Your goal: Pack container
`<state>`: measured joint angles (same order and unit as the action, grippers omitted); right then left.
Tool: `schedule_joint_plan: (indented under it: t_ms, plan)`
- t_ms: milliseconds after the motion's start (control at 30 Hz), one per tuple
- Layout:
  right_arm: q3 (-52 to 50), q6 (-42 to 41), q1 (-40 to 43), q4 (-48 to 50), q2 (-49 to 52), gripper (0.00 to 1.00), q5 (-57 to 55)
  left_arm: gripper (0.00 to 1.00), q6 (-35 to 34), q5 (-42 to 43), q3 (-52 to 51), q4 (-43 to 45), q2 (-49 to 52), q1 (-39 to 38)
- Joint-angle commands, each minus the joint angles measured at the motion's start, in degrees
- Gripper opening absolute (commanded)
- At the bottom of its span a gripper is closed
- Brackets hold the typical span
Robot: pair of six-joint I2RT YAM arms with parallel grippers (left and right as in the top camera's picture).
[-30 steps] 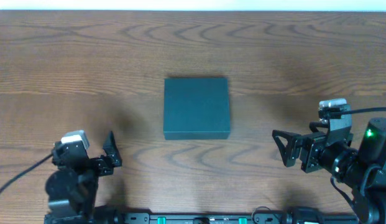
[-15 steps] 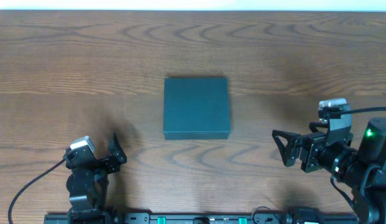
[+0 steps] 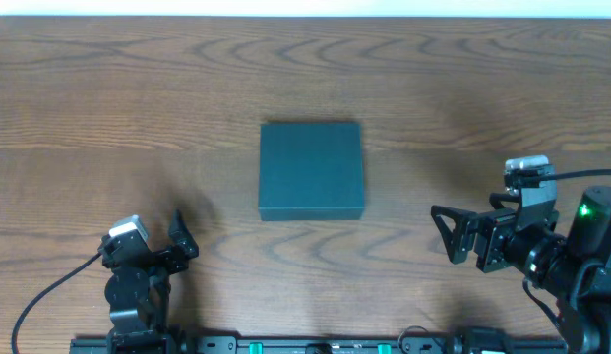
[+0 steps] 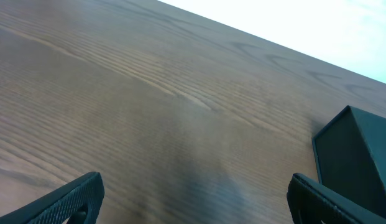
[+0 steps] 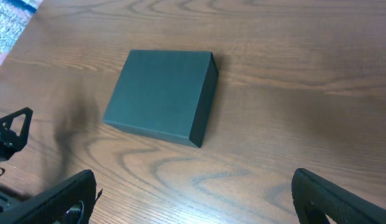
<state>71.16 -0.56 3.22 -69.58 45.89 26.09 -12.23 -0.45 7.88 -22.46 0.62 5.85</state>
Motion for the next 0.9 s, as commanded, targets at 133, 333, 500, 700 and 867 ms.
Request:
schedule_joint_plan:
  t_ms: [133, 333, 500, 700, 867]
  plan:
    - [-0.2, 0.6, -0.6, -0.1, -0.1, 0.99, 0.2, 0.95, 0.0, -1.2, -1.3, 0.3, -0.4, 0.1]
    - [-0.2, 0.6, -0.6, -0.1, -0.1, 0.99, 0.2, 0.95, 0.0, -1.2, -1.3, 0.3, -0.4, 0.1]
    - [-0.2, 0.6, -0.6, -0.1, -0.1, 0.99, 0.2, 0.95, 0.0, -1.2, -1.3, 0.3, -0.4, 0.1]
    - [-0.7, 1.8, -0.8, 0.3, -2.6, 0.99, -7.1, 0.95, 0.0, -1.2, -1.3, 0.3, -0.4, 0.1]
    - [-12.0, 1.9, -4.1, 12.5, -12.3, 0.99, -12.5, 0.95, 0.0, -1.2, -1.3, 0.3, -0.4, 0.1]
